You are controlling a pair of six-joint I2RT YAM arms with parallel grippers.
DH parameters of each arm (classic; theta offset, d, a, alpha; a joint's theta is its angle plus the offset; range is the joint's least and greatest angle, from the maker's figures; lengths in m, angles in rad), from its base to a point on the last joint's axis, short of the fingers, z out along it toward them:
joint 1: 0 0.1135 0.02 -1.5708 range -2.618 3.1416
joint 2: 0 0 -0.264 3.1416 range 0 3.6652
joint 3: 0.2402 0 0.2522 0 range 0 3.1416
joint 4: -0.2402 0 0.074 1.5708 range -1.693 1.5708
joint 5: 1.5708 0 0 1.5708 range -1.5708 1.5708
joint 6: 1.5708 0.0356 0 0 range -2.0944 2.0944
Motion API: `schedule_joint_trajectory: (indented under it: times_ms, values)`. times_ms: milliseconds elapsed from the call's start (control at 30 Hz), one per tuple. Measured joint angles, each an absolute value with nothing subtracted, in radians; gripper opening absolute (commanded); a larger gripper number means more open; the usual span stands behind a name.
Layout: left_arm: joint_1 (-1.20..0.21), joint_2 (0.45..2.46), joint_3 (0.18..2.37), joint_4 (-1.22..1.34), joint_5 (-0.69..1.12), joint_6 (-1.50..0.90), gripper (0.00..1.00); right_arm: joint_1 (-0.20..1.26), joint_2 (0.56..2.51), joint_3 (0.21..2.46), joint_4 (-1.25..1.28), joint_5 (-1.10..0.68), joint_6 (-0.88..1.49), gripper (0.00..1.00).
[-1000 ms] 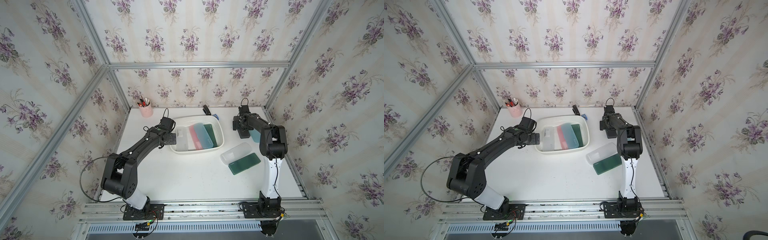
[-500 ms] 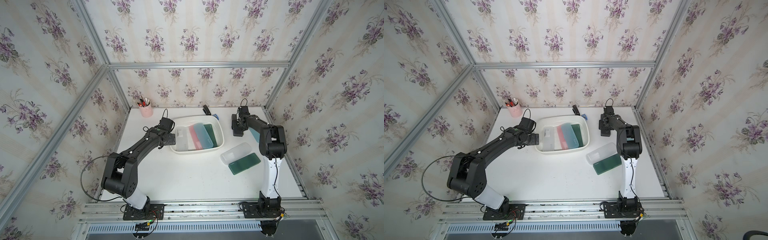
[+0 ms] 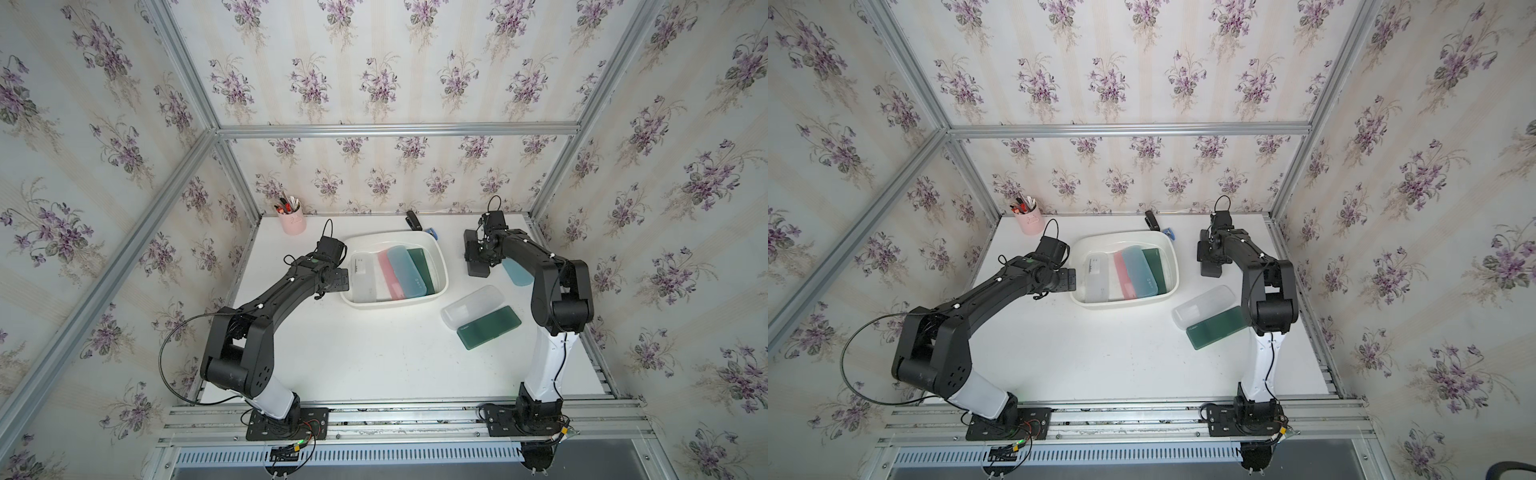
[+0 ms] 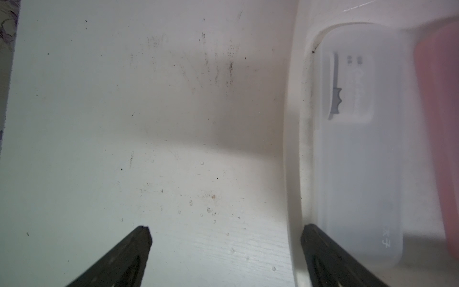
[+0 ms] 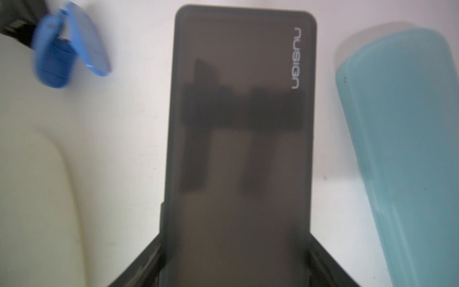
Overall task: Put the pencil case into the storage box
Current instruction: Pick up the pencil case from the center of the board, then place the pencil case at the storage box.
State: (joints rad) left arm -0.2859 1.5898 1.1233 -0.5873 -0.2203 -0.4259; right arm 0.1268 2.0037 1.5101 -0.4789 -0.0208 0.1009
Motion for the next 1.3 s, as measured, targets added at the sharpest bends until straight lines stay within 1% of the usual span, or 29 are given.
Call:
schedule_joint_trajectory:
  times_ms: [133,233,333,467,600,800,1067,1133,1167,1267,1300]
  values:
    - [-0.284,1.567,1.115,-0.588,-0.221,-0.426,0.99,0.224,1.914,1.499,-0.498,-0.041,0.129,0.56]
    - [-0.282,1.554,1.111,-0.592,-0.221,-0.427,0.99,0.335,1.905,1.546,-0.513,-0.047,0.160,0.56]
    - [-0.281,1.540,1.105,-0.601,-0.220,-0.430,1.00,0.455,1.969,1.655,-0.536,-0.056,0.194,0.56]
    - [-0.279,1.504,1.088,-0.614,-0.220,-0.431,0.99,0.586,2.118,1.824,-0.556,-0.062,0.245,0.56]
    - [-0.269,1.469,1.063,-0.616,-0.222,-0.430,0.99,0.680,2.222,1.936,-0.590,-0.063,0.295,0.56]
    - [-0.243,1.449,1.032,-0.617,-0.223,-0.427,0.99,0.738,2.265,1.964,-0.609,-0.034,0.379,0.56]
    - [-0.226,1.430,1.008,-0.614,-0.212,-0.418,0.99,0.777,2.287,1.963,-0.641,0.008,0.450,0.56]
    - [-0.220,1.426,1.000,-0.612,-0.206,-0.414,0.99,0.780,2.295,1.963,-0.643,0.012,0.464,0.60]
    - [-0.216,1.426,0.997,-0.611,-0.203,-0.410,0.99,0.780,2.300,1.964,-0.644,0.015,0.472,0.64]
    - [-0.204,1.426,0.989,-0.610,-0.197,-0.406,1.00,0.779,2.319,1.967,-0.653,0.027,0.479,0.80]
    - [-0.200,1.426,0.987,-0.610,-0.194,-0.403,0.99,0.778,2.328,1.974,-0.659,0.032,0.480,0.82]
